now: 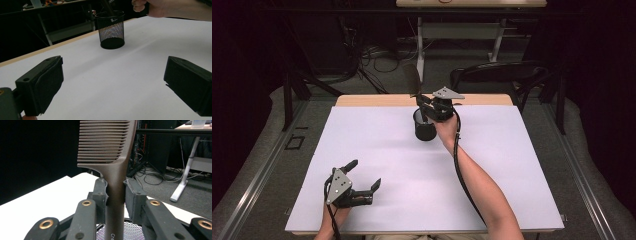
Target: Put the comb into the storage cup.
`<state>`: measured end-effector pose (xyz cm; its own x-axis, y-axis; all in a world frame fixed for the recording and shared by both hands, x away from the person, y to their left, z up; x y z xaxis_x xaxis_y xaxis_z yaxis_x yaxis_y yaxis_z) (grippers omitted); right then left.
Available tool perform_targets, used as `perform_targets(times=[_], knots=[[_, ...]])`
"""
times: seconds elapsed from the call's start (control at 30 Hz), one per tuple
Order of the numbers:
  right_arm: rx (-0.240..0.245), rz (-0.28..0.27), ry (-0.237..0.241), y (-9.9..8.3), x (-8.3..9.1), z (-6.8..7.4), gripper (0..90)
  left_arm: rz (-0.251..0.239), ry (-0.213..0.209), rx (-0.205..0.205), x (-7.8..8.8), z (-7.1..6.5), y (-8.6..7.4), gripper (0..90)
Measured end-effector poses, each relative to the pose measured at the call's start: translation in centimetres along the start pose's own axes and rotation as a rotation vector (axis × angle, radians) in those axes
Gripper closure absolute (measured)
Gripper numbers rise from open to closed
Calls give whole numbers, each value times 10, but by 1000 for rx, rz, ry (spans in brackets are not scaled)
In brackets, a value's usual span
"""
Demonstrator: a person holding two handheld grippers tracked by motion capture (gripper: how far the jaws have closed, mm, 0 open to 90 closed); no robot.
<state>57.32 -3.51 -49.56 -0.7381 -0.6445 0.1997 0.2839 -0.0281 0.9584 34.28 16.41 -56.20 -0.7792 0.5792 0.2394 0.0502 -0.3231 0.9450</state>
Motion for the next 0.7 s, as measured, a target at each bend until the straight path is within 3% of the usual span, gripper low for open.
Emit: perform_targets(times=[0.7], knots=[[-3,23,-2,-14,0,-2,727,1,-2,-1,-1,0,0,26]])
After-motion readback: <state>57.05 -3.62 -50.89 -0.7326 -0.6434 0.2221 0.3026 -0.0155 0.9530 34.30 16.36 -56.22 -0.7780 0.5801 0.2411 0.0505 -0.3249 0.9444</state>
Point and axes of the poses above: each handheld gripper's, and its own axes: x roughly backward along the jaws, y roughly out of its top, z roughly to its left, the point moved 9 cm from there along -x, roughly forward along the jaws, and after that the axes turned 7 degrees about -x, right-handed, at the moved point
